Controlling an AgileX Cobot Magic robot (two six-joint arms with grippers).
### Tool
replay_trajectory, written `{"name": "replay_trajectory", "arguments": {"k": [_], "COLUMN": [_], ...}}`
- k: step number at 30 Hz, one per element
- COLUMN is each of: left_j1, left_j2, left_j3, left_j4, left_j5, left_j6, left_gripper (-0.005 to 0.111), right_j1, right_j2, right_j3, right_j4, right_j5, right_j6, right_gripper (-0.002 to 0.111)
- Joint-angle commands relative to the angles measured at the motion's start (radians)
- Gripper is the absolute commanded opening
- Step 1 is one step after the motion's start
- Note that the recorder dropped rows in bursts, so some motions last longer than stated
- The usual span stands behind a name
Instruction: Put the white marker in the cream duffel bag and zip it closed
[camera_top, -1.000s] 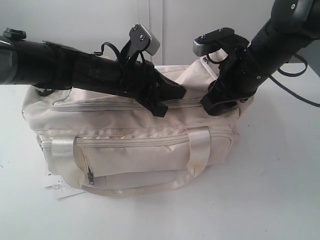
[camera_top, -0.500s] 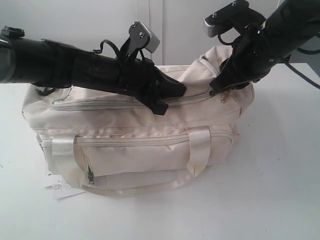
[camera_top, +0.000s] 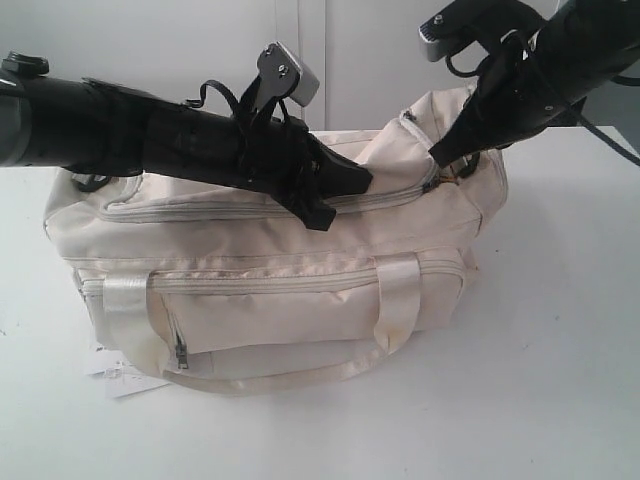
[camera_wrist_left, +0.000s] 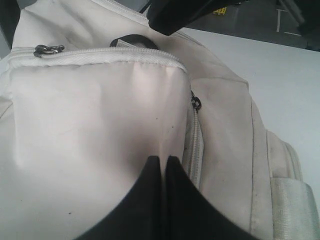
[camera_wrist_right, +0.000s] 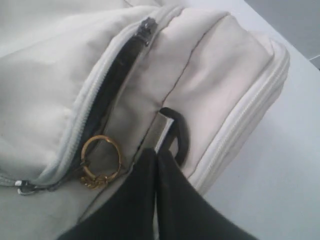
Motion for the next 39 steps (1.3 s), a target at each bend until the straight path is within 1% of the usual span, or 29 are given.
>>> {"name": "replay_trajectory", "arguments": {"k": [1, 3, 5, 7, 9, 13, 14, 18, 21, 23, 26, 28, 31, 33, 34, 36, 39], "left_j1": [-0.001, -0.001, -0.001, -0.001, -0.001, -0.001, -0.001, -0.001, -0.001, 0.001, 0.002, 0.002, 0.002, 0.002, 0.002, 0.002, 0.002], "left_j2": [-0.012, -0.012, -0.012, -0.012, -0.012, -0.012, -0.012, -0.012, -0.012, -0.012, -0.012, -0.012, -0.012, -0.012, -0.012, -0.012, -0.012], "left_j3": [-0.002, -0.002, -0.002, -0.002, -0.002, -0.002, -0.002, -0.002, -0.002, -0.002, -0.002, -0.002, -0.002, -0.002, -0.002, -0.002, -0.002], "left_j4": [-0.007, -0.007, -0.003, -0.002, -0.001, -0.001, -0.001, -0.001, -0.001, -0.001, 0.001, 0.001, 0.0, 0.0, 0.0, 0.0, 0.0], "left_j5": [0.041, 0.042, 0.042, 0.042, 0.042, 0.042, 0.042, 0.042, 0.042, 0.042, 0.042, 0.042, 0.042, 0.042, 0.042, 0.044, 0.061], "left_j6": [-0.01, -0.01, -0.01, -0.01, -0.01, -0.01, -0.01, -0.012, -0.012, -0.011, -0.012, -0.012, -0.021, -0.031, -0.034, -0.035, -0.035], "left_gripper": [0.0, 0.0, 0.0, 0.0, 0.0, 0.0, 0.0, 0.0, 0.0, 0.0, 0.0, 0.0, 0.0, 0.0, 0.0, 0.0, 0.0], "right_j1": [-0.003, -0.003, -0.003, -0.003, -0.003, -0.003, -0.003, -0.003, -0.003, -0.006, -0.031, -0.051, -0.081, -0.092, -0.098, -0.103, -0.105], "right_j2": [-0.011, -0.013, -0.021, -0.028, -0.028, -0.02, -0.015, 0.019, 0.052, 0.064, 0.068, 0.068, 0.068, 0.068, 0.07, 0.075, 0.086], "right_j3": [-0.001, -0.007, -0.027, -0.054, -0.066, -0.066, -0.066, -0.066, -0.066, -0.064, -0.063, -0.063, -0.055, -0.044, -0.042, -0.042, -0.042], "right_j4": [-0.011, -0.011, 0.03, 0.096, 0.131, 0.129, 0.129, 0.129, 0.131, 0.134, 0.153, 0.214, 0.343, 0.397, 0.406, 0.406, 0.393], "right_j5": [-0.029, -0.006, 0.085, 0.199, 0.257, 0.224, 0.2, 0.111, 0.139, 0.15, 0.145, 0.155, 0.217, 0.224, 0.223, 0.218, 0.214], "right_j6": [0.011, 0.02, 0.012, -0.087, -0.203, -0.493, -0.53, -0.655, -0.779, -0.835, -0.895, -0.945, -1.097, -1.204, -1.251, -1.29, -1.342], "right_gripper": [0.0, 0.0, 0.0, 0.0, 0.0, 0.0, 0.001, 0.012, 0.022, 0.025, 0.025, 0.025, 0.025, 0.026, 0.028, 0.032, 0.04]}}
